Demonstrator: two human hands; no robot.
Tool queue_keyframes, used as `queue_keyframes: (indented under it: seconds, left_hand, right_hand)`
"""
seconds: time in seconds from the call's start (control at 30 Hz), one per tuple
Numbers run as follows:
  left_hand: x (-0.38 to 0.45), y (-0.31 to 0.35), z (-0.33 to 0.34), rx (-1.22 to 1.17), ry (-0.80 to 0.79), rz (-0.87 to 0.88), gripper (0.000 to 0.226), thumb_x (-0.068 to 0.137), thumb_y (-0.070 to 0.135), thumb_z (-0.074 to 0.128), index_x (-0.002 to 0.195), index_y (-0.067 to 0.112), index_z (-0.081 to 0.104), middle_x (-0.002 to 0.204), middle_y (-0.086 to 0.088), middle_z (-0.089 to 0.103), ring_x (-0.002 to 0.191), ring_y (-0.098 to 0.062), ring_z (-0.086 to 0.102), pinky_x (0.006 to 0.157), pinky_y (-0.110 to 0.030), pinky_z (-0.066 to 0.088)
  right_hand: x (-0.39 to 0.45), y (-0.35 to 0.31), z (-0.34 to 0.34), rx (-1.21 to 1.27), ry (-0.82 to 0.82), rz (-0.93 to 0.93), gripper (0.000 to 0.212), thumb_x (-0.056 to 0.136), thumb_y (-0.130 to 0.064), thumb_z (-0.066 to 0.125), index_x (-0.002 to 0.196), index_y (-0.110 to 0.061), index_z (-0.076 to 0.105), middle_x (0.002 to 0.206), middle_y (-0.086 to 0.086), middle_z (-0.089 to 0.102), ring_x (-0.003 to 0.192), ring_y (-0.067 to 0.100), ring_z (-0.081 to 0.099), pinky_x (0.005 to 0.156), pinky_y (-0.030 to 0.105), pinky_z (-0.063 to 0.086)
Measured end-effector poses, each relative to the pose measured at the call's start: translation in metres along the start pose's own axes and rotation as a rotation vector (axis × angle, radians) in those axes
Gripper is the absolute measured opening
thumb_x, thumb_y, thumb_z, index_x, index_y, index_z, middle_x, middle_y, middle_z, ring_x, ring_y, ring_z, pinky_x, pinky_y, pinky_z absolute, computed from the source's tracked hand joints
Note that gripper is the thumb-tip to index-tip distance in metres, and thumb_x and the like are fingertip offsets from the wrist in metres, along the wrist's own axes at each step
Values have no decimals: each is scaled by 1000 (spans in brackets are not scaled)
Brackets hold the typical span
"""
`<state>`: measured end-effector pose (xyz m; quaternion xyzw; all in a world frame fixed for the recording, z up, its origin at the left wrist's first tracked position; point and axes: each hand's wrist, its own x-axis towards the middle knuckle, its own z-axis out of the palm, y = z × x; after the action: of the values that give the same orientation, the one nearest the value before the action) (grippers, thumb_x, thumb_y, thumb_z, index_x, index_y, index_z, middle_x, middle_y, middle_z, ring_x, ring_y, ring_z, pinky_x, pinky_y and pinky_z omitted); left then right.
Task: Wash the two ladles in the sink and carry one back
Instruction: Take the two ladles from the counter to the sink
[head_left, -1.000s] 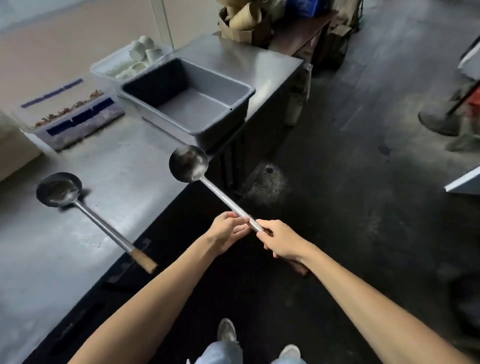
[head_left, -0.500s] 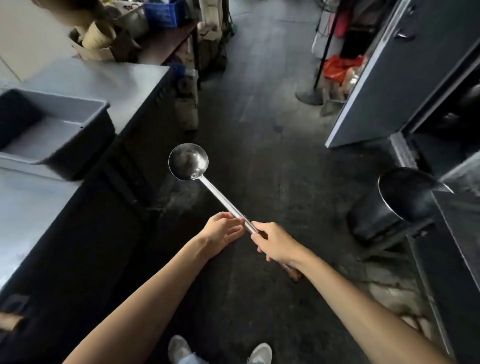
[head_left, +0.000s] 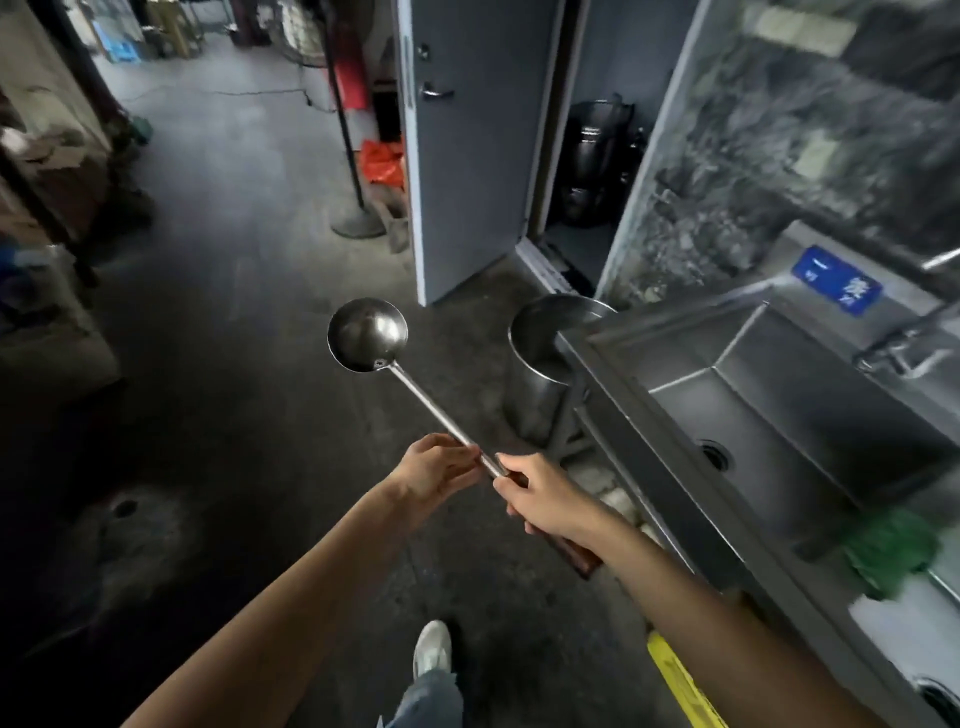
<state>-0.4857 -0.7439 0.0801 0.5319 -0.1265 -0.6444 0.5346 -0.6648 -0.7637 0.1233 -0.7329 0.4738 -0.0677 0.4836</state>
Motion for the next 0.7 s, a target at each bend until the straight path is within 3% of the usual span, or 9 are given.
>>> queue_keyframes:
  seconds: [0.1,0.3,0.47,0.6,0.7]
  left_hand:
    - [42,3,54,62,-78,-34,21,87,-9,65,104,-2,54,101,-25,64,86,-28,68,79,-35,61]
    - [133,13,164,198,-261,-104,35,87,-9,64,120,-7,53,112,-30,66,86,-28,71,75,-33,63]
    - [188,16,253,325,-441,-146,21,90,-12,55,111,-5,56,99,-26,67,72,-24,72,66,-28,62]
    - [215,4,312,435,-554,-198,11,92,-10,54,98,-3,59,87,-17,71,75,-22,74,74,-27,62]
    - [231,-14,351,506,-632,-259,10,92,-6,56,97,-2,64,90,-14,72,92,-26,73,89,-32,59]
  right_hand:
    - [6,24,-46,55,76,27,47,105,-20,49,151,-15,43,76,3,58,61,8,56,45,20,47]
    - [36,80,-136,121,290,97,28,101,-21,51,125,-22,65,60,-9,58,46,-1,53,49,23,44]
    - [48,115,-195,163,508,176,18,101,-29,58,91,-21,71,51,-11,55,46,0,46,50,29,37]
    - [44,137,-226,223,615,274,15,103,-21,54,98,-19,69,63,-4,60,45,0,52,45,21,45]
    - [41,160,-242,291,705,363,14,102,-16,54,106,-13,68,72,9,62,57,15,61,46,26,55]
